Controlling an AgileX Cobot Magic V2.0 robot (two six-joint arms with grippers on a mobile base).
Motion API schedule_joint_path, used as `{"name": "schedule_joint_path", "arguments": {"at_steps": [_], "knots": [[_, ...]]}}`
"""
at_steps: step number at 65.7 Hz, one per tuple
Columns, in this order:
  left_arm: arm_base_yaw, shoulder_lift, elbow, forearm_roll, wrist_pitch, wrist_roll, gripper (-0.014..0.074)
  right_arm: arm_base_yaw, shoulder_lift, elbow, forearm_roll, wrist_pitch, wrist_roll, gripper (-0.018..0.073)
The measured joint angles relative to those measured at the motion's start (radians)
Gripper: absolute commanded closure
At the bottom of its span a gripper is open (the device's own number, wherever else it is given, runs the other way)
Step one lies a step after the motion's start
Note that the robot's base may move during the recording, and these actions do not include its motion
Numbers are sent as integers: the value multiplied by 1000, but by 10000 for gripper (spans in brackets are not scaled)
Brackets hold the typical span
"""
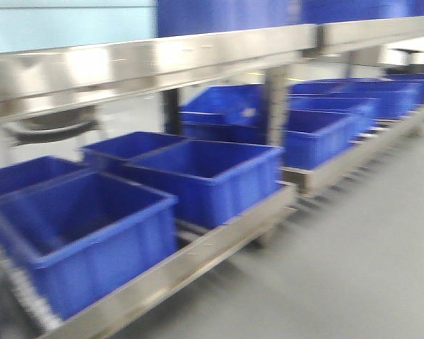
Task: Move two blue bins to right shelf middle
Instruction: 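Back the base away from the shelf holding the bin in both grippers, then drive the base across the floor to the other bin shelf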
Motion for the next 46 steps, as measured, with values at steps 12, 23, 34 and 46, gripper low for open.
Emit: {"name": "schedule_joint_path", "arguments": {"at_steps": [12,23,34,46], "knots": [[0,0,0,0,0,0,707,0,0,0,0,0,0,721],[0,0,0,0,0,0,707,0,0,0,0,0,0,721],[0,0,0,0,0,0,707,0,0,0,0,0,0,721],[0,0,0,0,0,0,707,0,0,0,0,0,0,721]]}}
